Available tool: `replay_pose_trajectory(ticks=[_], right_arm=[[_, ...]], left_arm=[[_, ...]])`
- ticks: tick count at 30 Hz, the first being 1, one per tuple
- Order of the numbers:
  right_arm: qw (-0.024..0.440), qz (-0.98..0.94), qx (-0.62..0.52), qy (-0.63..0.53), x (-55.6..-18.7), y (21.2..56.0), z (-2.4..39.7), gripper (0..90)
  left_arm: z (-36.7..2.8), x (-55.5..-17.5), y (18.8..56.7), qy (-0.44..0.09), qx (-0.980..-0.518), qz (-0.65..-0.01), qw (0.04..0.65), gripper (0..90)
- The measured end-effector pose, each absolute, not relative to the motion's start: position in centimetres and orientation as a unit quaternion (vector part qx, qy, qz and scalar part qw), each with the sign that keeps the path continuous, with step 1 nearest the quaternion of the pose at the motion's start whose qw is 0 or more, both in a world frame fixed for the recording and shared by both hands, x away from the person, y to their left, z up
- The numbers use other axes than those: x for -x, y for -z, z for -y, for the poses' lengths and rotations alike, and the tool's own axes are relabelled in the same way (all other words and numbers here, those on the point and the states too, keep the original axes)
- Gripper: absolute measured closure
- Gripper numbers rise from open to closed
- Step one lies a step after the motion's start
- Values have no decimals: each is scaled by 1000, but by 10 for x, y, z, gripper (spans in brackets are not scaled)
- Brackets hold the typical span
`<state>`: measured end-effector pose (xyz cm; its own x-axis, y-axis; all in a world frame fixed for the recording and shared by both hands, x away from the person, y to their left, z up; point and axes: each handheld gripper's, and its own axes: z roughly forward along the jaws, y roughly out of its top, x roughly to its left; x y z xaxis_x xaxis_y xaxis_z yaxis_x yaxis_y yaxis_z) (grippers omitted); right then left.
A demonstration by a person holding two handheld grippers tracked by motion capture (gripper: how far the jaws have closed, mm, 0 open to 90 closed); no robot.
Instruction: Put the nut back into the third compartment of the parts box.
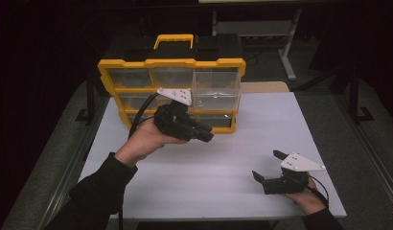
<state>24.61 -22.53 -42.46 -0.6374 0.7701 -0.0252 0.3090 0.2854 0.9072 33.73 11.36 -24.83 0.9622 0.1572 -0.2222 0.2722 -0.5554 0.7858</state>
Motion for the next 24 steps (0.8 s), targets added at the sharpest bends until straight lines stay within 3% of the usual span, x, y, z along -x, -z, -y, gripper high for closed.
replay_pose_trajectory(ticks=[24], right_arm=[[238, -766, -353, -482, -246, 425, 226, 0]], left_arm=[[-97, -358, 188, 33, -876, -114, 468, 706]])
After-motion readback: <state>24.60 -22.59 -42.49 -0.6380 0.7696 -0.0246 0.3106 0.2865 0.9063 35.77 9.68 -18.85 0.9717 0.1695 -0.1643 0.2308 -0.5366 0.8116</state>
